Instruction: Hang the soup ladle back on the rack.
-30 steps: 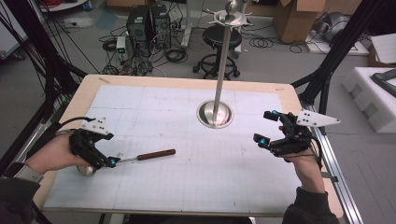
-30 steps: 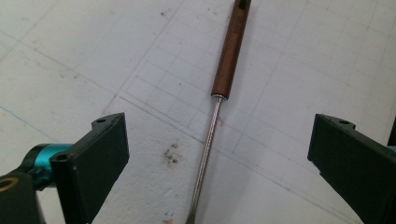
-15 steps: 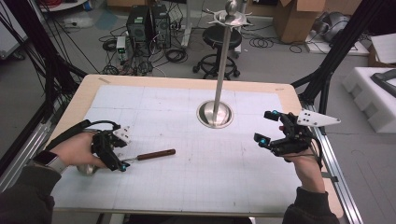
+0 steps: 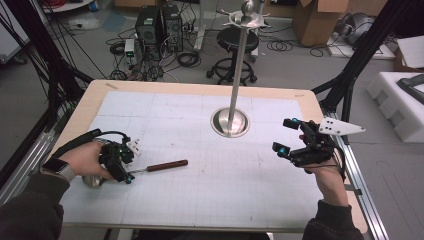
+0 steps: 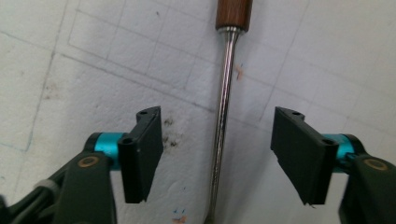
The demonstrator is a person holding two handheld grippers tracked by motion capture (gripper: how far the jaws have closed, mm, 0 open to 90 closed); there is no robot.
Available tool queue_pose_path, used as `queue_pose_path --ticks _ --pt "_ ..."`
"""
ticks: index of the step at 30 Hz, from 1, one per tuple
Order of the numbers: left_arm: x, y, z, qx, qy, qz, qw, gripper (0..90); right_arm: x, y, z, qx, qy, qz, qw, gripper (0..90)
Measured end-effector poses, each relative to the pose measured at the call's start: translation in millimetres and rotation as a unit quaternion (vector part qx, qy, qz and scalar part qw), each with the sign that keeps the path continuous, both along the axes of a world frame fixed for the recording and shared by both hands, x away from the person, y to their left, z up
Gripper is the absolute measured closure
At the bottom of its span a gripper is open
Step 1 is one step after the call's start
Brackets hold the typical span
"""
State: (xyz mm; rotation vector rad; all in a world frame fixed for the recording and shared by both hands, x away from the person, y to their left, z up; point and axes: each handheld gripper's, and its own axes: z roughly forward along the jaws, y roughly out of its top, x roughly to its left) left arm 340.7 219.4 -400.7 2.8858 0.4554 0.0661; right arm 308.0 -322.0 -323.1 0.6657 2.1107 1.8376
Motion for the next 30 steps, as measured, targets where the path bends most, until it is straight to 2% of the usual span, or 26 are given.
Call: queue_pose_path --ticks 4,6,8,9,14,15,16,22,25,30 --pt "-3.0 1.7 -3.5 0.013 0.006 -0.01 0.9998 46.4 0.6 -1.4 -0.6 0.001 0.001 0.0 1.0 2.9" --pt "-4.8 1.3 -8.8 0.039 0.013 -0.01 0.9991 48.1 1.2 -1.2 -1.4 0.002 -0.001 0.004 1.0 2.8" --pt "-4.5 1.6 -8.5 0.038 0.016 -0.01 0.9991 49.1 1.1 -0.8 -1.4 0.001 -0.002 0.006 1.0 2.9" --pt "-5.4 2.7 -8.0 0.037 0.018 -0.007 0.9991 53.3 0.9 0.0 -1.3 0.001 -0.003 0.008 1.0 2.9" --pt "-8.6 4.1 -7.6 0.041 0.014 -0.012 0.999 62.0 1.1 0.5 -1.9 0.0 -0.001 0.009 1.0 2.9" --pt "-10.9 4.8 -7.0 0.045 0.012 -0.024 0.9986 64.3 1.1 0.7 -2.1 -0.001 -0.001 0.01 1.0 2.9" --pt "-10.9 4.8 -7.0 0.045 0.012 -0.024 0.9986 67.0 1.4 1.4 -2.5 -0.001 0.0 0.012 0.9999 2.9" --pt "-9.7 9.8 -6.4 0.057 0.019 -0.017 0.9981 71.0 2.6 3.9 -4.1 -0.007 0.001 0.016 0.9999 2.9" --pt "-9.2 10.7 -6.5 0.062 0.021 -0.017 0.9977 83.3 2.3 3.1 -4.2 -0.005 0.003 0.013 0.9999 2.9" --pt "-9.4 10.5 -6.4 0.063 0.02 -0.017 0.9977 84.3 2.5 4.1 -4.6 -0.007 0.003 0.013 0.9999 2.9"
